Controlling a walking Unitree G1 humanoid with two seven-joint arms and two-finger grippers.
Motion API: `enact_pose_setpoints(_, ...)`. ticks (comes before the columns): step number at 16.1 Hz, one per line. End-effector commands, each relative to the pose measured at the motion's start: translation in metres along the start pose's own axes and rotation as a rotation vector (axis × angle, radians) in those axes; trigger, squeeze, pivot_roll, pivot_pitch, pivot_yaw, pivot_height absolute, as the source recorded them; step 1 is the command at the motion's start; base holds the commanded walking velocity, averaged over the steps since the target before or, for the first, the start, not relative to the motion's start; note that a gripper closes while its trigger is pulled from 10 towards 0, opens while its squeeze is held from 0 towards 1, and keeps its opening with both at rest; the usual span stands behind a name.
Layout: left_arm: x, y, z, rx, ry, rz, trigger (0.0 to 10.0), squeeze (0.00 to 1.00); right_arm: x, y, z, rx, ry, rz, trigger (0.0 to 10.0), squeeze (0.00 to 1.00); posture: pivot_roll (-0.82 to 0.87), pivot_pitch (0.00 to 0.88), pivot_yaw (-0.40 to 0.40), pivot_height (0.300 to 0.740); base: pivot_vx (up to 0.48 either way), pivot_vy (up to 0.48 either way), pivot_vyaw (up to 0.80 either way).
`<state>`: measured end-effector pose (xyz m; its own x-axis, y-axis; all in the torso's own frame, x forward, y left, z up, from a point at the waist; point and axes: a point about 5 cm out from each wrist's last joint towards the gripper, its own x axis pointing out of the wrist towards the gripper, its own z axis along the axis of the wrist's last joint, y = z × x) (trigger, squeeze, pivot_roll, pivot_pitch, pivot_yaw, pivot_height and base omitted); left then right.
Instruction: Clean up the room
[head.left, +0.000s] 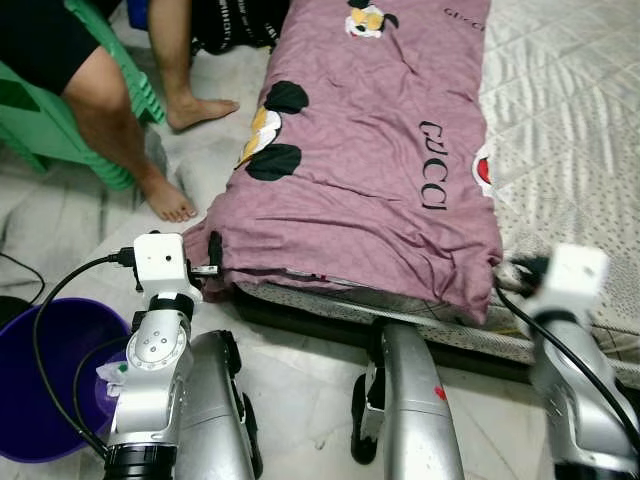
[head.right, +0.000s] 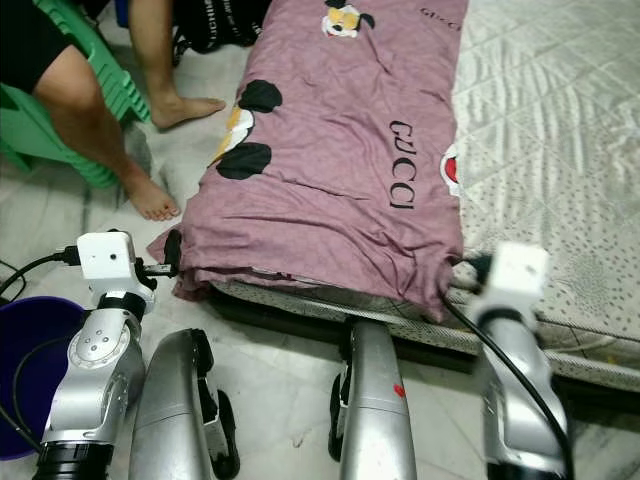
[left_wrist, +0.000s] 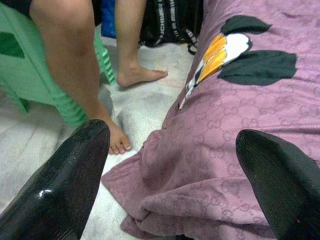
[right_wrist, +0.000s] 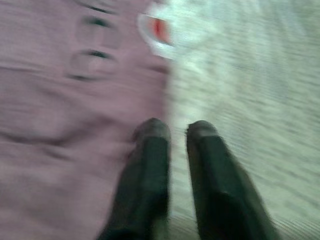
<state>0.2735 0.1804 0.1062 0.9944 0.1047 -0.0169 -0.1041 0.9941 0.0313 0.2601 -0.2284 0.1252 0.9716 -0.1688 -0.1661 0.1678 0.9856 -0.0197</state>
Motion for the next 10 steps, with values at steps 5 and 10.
enact_pose_setpoints(5,-0.003,0.003,-0.009,-0.02,0.033,0.005,10.0,0.0,-0.002,0.029,-0.03,0.061,0.232,0.265,10.0,1.0,0.0,0.225,-0.009,0.563,0.0,0.0,0.0)
enact_pose_setpoints(10,-0.001,0.002,-0.009,-0.026,0.035,-0.004,10.0,0.0,0.011,0.025,0.004,0.105,0.006,0.145,10.0,1.0,0.0,0.227,-0.001,0.563,0.0,0.0,0.0)
